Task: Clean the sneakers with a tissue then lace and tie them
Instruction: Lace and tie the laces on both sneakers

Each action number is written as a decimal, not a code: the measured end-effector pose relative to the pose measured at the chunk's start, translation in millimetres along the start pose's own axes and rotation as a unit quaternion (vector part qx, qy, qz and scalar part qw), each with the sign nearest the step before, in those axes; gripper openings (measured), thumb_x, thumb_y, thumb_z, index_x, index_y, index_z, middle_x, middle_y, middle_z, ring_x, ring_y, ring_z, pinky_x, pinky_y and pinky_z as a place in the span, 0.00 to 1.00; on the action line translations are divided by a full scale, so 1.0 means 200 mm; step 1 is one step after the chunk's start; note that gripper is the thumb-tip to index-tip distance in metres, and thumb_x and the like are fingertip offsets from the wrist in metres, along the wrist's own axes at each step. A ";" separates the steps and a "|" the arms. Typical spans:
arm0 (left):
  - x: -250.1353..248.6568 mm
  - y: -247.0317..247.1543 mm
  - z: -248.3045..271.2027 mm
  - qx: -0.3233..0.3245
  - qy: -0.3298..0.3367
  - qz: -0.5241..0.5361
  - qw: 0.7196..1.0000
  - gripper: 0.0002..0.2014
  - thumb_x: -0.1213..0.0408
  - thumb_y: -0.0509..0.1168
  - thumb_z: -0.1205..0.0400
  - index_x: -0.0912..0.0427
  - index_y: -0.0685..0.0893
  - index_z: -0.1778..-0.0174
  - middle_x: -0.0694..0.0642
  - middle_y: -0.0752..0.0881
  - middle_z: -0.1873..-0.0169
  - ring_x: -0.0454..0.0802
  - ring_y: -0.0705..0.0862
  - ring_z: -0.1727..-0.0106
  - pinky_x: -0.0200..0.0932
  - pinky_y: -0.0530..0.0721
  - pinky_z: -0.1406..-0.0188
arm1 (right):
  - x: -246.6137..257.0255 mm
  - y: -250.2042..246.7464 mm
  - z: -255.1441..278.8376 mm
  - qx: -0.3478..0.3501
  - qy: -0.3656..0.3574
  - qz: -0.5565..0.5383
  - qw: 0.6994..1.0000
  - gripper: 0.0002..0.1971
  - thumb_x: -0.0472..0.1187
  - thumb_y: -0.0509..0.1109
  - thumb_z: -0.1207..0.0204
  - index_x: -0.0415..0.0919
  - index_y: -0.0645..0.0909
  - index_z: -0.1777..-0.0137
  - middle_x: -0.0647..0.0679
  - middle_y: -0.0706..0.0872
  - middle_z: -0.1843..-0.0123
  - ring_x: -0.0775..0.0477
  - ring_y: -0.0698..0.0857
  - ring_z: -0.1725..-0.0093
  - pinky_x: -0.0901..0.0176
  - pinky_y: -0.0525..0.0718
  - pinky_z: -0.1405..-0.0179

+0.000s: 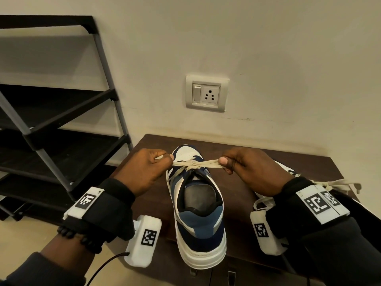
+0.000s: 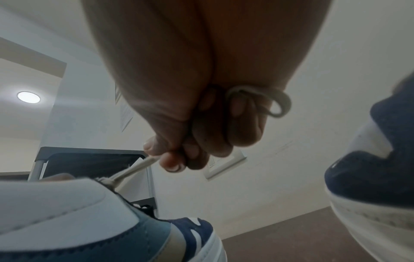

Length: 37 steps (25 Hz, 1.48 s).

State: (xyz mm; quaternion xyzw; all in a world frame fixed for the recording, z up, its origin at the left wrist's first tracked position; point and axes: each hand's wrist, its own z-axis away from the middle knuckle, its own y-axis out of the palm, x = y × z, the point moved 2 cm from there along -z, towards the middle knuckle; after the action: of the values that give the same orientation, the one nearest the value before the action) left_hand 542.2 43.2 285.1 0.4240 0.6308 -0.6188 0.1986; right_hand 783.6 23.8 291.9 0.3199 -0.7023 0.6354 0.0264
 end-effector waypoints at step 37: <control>-0.06 -0.08 0.08 0.010 0.000 -0.037 0.999 0.08 0.58 0.62 0.16 0.58 0.82 0.55 0.48 0.79 0.72 0.34 0.75 0.74 0.30 0.71 0.71 | -0.02 0.00 0.02 -0.033 0.038 0.015 0.999 0.16 0.50 0.56 0.16 0.48 0.78 0.63 0.51 0.78 0.70 0.55 0.76 0.67 0.59 0.73 0.64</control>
State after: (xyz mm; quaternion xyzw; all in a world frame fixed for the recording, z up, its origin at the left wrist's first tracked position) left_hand 530.7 26.3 301.7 0.4023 0.6398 -0.6320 0.1716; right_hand 787.5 21.4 289.7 0.2836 -0.7261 0.6240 0.0542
